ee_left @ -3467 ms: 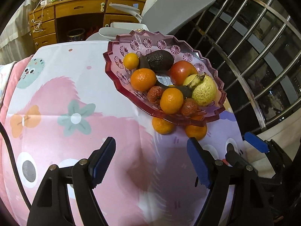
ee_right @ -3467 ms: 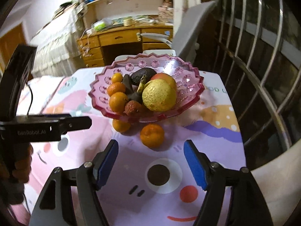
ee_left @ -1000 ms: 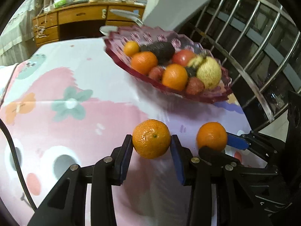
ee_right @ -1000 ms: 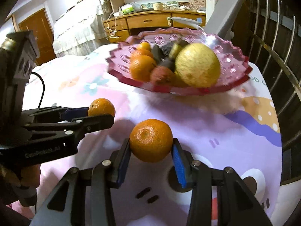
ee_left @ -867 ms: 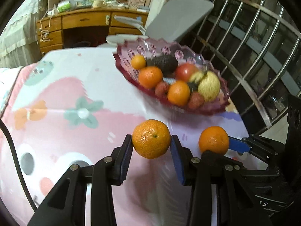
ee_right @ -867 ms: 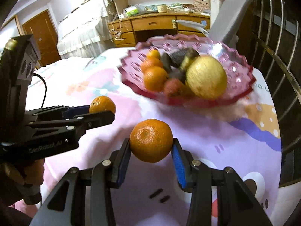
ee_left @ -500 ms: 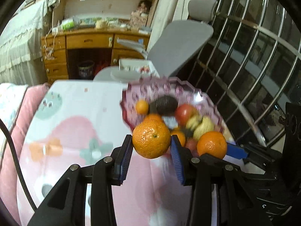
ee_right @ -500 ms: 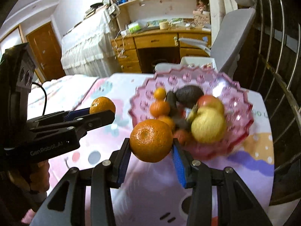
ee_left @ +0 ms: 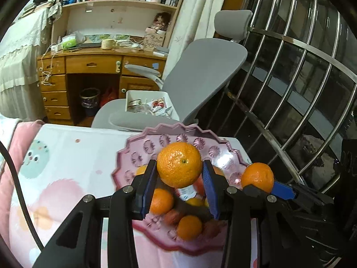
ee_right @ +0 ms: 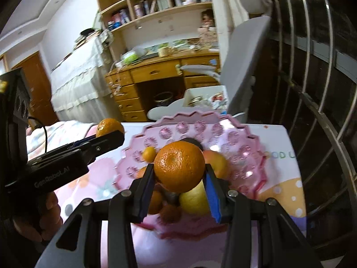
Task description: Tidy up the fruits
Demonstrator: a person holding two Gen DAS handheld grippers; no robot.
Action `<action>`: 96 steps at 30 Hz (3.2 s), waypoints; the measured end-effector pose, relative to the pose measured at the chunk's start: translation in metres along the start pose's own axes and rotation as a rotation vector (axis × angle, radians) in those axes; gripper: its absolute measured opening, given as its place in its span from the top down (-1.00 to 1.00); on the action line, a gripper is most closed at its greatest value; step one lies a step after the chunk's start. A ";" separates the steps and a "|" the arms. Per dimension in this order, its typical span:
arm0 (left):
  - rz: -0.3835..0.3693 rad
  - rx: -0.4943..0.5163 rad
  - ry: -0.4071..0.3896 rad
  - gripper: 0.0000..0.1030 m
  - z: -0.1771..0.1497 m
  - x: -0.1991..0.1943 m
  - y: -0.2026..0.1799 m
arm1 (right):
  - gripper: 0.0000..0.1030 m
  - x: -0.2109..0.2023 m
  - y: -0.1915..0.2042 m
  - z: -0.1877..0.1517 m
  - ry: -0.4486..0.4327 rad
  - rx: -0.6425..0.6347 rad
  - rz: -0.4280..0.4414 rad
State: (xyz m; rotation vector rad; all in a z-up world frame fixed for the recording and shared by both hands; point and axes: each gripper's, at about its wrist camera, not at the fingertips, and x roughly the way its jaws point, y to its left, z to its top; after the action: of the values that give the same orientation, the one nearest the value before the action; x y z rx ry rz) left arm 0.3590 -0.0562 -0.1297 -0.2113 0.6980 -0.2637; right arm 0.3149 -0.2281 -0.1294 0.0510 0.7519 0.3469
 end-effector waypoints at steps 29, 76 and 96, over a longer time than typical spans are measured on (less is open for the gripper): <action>0.080 -0.032 0.127 -0.47 -0.035 0.017 -0.006 | -0.42 0.002 -0.046 -0.015 0.043 0.164 -0.036; 0.119 -0.016 0.260 -0.99 -0.076 -0.328 -0.020 | -1.00 -0.246 0.135 -0.079 0.313 0.133 -0.060; 0.274 0.032 0.237 -0.99 -0.097 -0.335 -0.064 | -1.00 -0.278 0.121 -0.101 0.267 0.125 -0.111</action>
State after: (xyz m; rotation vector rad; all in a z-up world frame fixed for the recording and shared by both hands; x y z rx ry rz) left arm 0.0384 -0.0235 0.0179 -0.0518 0.9463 -0.0369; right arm 0.0235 -0.2124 0.0009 0.0817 1.0365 0.2025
